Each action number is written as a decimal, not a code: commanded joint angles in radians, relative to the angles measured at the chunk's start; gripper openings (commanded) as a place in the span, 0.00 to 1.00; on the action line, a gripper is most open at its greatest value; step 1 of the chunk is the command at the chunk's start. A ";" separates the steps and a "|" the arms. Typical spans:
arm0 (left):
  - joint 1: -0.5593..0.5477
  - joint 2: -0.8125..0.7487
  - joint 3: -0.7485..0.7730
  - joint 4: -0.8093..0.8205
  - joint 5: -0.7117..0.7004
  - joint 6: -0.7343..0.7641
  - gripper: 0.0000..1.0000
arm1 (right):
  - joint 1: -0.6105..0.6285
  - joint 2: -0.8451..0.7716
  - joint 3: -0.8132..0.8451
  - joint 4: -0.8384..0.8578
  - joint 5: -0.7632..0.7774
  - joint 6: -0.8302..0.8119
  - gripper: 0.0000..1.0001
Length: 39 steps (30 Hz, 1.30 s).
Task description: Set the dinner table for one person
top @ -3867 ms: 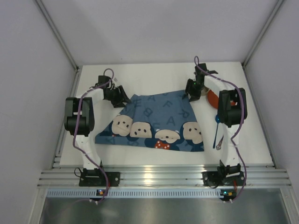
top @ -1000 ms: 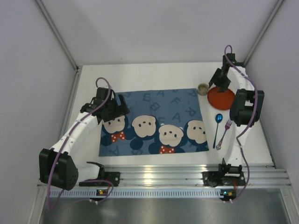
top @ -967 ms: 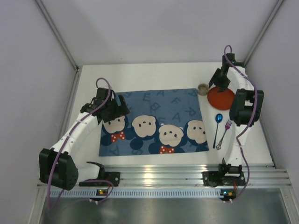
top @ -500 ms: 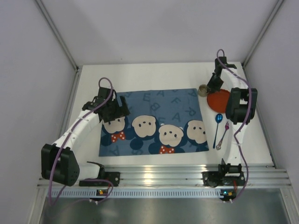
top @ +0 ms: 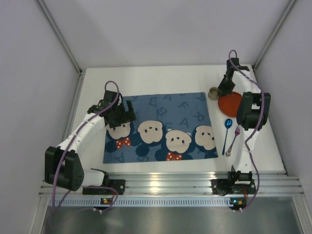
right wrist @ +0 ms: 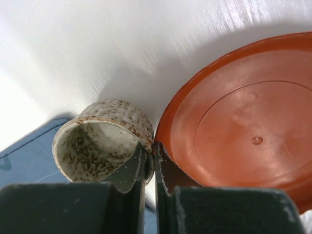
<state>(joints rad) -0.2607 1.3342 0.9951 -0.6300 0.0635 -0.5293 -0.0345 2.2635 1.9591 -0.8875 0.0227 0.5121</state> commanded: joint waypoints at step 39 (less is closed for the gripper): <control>-0.002 -0.176 -0.078 -0.007 -0.045 -0.072 0.98 | 0.472 -0.320 -0.028 -0.085 0.017 -0.015 0.00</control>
<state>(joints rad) -0.2607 1.1950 0.9325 -0.6365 0.0326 -0.5831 0.3912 2.0552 1.8851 -0.9371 -0.0460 0.5171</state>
